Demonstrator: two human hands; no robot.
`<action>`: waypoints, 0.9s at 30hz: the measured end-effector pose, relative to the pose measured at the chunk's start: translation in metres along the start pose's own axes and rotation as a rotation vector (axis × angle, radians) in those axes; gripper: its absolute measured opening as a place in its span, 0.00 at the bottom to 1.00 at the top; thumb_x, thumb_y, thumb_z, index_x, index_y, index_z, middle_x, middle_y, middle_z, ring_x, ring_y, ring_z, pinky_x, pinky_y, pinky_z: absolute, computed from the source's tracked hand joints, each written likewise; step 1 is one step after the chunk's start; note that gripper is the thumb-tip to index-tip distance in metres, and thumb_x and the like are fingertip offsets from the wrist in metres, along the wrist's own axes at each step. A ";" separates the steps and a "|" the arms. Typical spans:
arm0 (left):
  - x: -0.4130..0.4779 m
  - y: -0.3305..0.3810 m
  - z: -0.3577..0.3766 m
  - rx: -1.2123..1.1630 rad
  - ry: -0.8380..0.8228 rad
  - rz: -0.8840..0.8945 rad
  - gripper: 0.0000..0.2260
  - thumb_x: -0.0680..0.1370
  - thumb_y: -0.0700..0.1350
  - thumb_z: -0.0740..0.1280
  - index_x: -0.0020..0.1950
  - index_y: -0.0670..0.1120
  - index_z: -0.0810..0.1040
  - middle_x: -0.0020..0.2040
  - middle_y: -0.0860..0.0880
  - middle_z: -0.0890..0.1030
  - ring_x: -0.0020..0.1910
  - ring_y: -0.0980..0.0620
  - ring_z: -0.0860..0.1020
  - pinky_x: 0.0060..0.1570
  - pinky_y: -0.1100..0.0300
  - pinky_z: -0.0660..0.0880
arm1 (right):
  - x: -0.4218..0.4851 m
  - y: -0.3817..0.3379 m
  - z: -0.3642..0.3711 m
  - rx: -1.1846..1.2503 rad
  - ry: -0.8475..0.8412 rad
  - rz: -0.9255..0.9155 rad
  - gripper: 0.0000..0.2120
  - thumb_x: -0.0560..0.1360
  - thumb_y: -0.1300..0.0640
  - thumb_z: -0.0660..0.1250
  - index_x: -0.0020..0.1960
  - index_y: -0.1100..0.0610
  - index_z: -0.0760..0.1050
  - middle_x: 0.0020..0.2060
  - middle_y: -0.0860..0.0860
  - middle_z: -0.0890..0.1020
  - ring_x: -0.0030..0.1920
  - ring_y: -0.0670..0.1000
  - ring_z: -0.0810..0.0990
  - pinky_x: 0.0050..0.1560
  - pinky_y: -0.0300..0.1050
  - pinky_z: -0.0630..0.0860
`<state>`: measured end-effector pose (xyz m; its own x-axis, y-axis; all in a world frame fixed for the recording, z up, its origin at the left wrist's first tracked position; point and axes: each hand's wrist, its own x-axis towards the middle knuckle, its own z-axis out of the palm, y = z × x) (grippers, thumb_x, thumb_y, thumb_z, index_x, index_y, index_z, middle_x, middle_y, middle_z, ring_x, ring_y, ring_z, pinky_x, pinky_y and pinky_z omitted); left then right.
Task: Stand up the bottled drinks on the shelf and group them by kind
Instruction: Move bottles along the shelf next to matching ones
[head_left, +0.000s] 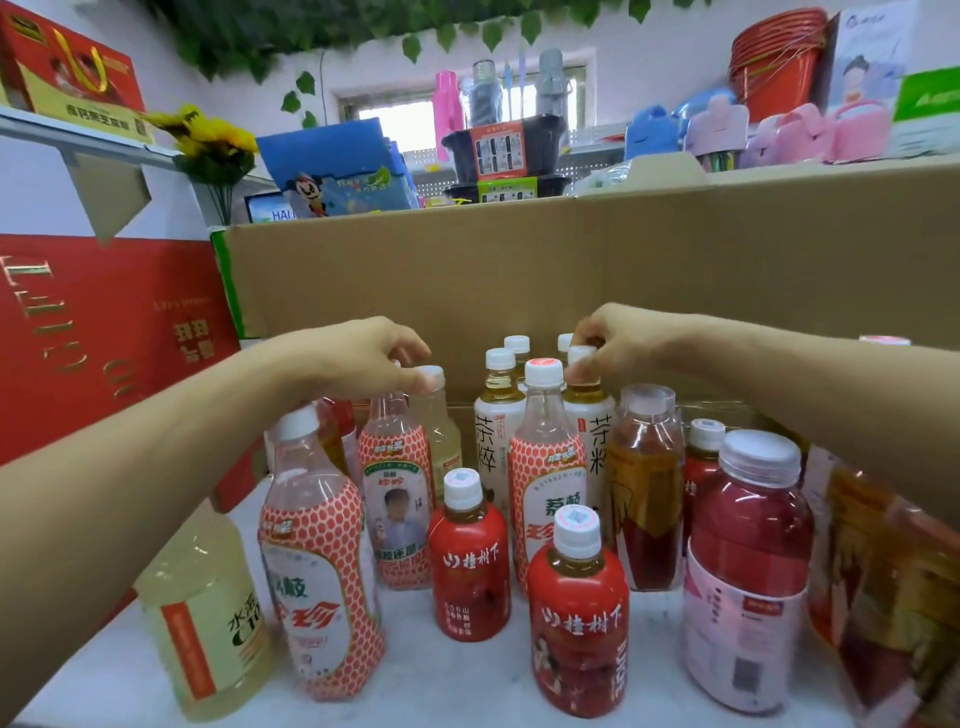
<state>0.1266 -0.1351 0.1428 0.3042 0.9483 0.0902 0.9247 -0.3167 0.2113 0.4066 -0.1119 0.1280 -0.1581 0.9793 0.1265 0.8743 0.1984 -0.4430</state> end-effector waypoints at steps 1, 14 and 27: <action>0.000 -0.002 -0.001 -0.004 -0.012 -0.005 0.26 0.78 0.59 0.66 0.73 0.52 0.71 0.68 0.51 0.76 0.65 0.50 0.74 0.66 0.50 0.72 | 0.000 0.001 0.002 0.013 -0.001 0.012 0.09 0.75 0.52 0.73 0.50 0.56 0.79 0.46 0.53 0.84 0.47 0.52 0.83 0.48 0.49 0.80; -0.002 -0.034 -0.004 -0.298 -0.185 -0.011 0.10 0.75 0.45 0.74 0.54 0.45 0.83 0.48 0.48 0.87 0.50 0.47 0.85 0.48 0.56 0.82 | -0.057 -0.050 0.031 0.141 0.100 0.026 0.26 0.74 0.42 0.72 0.61 0.61 0.77 0.57 0.57 0.82 0.56 0.57 0.82 0.62 0.56 0.76; -0.009 -0.044 -0.019 -0.418 -0.086 0.136 0.16 0.72 0.53 0.73 0.54 0.46 0.82 0.48 0.48 0.86 0.50 0.47 0.85 0.53 0.46 0.82 | -0.067 -0.051 0.049 0.617 0.273 0.013 0.02 0.74 0.59 0.74 0.46 0.58 0.83 0.43 0.53 0.86 0.42 0.47 0.85 0.47 0.44 0.79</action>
<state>0.0792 -0.1302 0.1508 0.4514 0.8898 0.0667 0.7081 -0.4026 0.5801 0.3497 -0.1859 0.0983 0.0428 0.9525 0.3016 0.4404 0.2530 -0.8614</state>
